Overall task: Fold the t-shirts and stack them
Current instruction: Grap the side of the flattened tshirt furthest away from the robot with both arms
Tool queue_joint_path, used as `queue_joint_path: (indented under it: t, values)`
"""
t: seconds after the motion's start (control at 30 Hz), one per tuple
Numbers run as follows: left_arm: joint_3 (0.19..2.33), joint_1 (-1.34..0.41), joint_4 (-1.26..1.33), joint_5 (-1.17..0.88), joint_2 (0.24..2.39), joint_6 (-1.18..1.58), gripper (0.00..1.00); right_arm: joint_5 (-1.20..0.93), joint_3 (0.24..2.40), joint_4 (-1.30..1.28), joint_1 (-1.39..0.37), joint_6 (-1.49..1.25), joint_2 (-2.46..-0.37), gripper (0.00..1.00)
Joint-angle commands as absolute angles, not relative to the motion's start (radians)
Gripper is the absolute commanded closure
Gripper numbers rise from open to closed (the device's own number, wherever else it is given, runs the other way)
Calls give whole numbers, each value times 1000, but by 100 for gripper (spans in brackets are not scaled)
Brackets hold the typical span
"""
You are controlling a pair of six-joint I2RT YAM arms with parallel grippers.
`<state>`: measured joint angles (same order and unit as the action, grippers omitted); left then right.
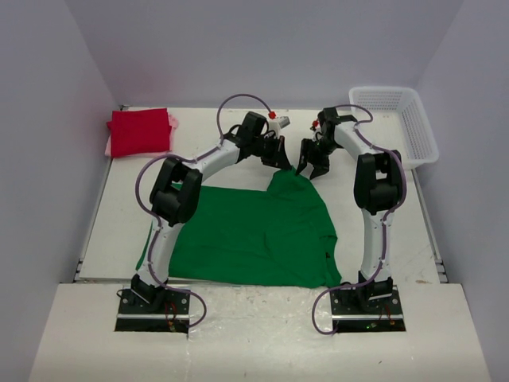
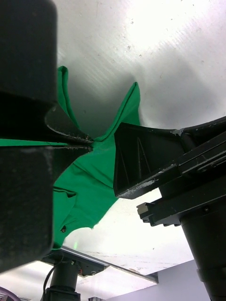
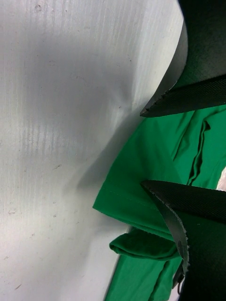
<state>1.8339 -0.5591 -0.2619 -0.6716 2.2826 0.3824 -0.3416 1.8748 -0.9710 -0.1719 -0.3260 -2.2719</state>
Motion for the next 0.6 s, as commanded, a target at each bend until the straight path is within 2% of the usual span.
queue_joint_path:
  t: [0.0, 0.27, 0.37, 0.57]
  values:
    - [1825, -566, -229, -706, 2237, 387, 100, -368, 1901, -948, -173, -298, -2253, 43]
    - [1822, -568, -235, -701, 2250, 391, 100, -308, 1881, -902, -173, -313, -2184, 43]
    - [1865, -568, -316, -597, 2278, 391, 100, -269, 1891, -916, -173, -318, -2163, 43]
    - [1953, -565, -537, -252, 2310, 423, 100, -180, 1858, -917, -173, -327, -2076, 41]
